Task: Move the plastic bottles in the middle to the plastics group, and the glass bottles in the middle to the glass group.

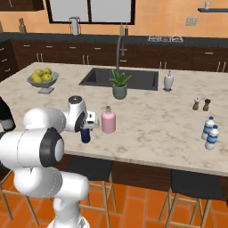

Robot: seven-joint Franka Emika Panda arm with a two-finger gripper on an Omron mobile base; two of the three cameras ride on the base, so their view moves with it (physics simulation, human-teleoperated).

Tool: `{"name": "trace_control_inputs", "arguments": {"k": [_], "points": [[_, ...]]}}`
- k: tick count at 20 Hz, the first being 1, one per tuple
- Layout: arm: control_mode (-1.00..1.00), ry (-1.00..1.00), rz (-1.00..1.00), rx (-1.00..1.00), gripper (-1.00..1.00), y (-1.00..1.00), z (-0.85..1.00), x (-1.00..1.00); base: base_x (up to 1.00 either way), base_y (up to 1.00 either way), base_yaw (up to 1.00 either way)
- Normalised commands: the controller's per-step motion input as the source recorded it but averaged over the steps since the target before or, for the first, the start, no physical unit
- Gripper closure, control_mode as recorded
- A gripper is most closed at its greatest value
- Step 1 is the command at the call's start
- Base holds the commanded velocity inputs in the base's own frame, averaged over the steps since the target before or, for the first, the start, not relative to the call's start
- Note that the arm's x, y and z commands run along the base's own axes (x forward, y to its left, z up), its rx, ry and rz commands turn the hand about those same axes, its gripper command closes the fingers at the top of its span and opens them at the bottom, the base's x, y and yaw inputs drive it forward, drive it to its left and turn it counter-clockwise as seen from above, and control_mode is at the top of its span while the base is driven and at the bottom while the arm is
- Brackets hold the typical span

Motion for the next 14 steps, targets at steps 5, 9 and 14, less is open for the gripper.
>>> {"name": "trace_control_inputs", "arguments": {"k": [5, 9, 14], "points": [[-1.0, -0.03, 0.0, 0.0, -1.0, 0.0, -0.09, 0.06, 0.0, 0.0, 0.0], [-1.0, 0.0, 0.0, 0.0, 1.0, 0.0, 0.0, 0.0, 0.0, 0.0, 0.0], [-1.0, 0.0, 0.0, 0.0, 1.0, 0.0, 0.0, -0.02, 0.0, 0.0, 0.0]]}}
